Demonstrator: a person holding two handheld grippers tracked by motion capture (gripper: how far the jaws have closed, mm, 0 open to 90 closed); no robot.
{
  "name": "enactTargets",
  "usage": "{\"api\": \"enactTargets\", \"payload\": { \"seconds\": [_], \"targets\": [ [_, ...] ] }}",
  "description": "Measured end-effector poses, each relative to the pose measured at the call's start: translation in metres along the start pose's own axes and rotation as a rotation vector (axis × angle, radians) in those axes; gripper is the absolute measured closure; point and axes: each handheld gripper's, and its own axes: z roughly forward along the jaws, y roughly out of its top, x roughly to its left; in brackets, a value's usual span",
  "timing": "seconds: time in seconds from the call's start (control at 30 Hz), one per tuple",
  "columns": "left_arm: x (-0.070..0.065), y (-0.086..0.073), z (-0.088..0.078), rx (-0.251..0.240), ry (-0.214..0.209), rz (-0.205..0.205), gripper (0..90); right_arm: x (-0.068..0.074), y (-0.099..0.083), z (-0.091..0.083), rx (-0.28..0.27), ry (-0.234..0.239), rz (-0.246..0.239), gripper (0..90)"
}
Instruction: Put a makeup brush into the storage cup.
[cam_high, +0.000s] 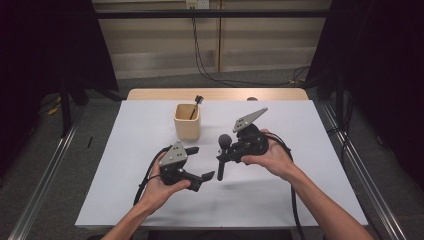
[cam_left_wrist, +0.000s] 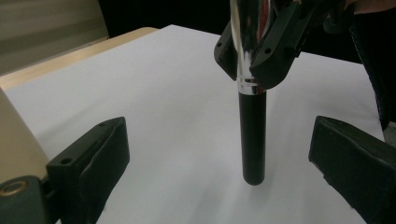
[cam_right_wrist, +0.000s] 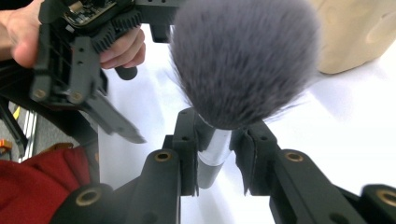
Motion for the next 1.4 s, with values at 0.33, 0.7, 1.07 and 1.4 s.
{"api": "enactTargets", "payload": {
  "seconds": [0.33,0.7,1.07,1.4],
  "targets": [
    [0.0,0.001,0.016,0.014,-0.049,-0.029,6.4,0.001,0.006,0.002,0.009,0.001,-0.006,71.7],
    [-0.003,0.006,0.023,0.014,-0.059,-0.012,20.9,0.002,0.007,0.003,-0.013,0.008,-0.007,71.7],
    [-0.004,0.001,0.03,0.016,-0.109,-0.021,49.0,0.003,0.005,0.005,-0.025,0.011,-0.009,71.7],
    [-0.002,0.0,0.026,-0.021,-0.107,-0.032,63.8,0.003,0.003,0.006,-0.032,0.019,-0.009,71.7]
  ]
}}
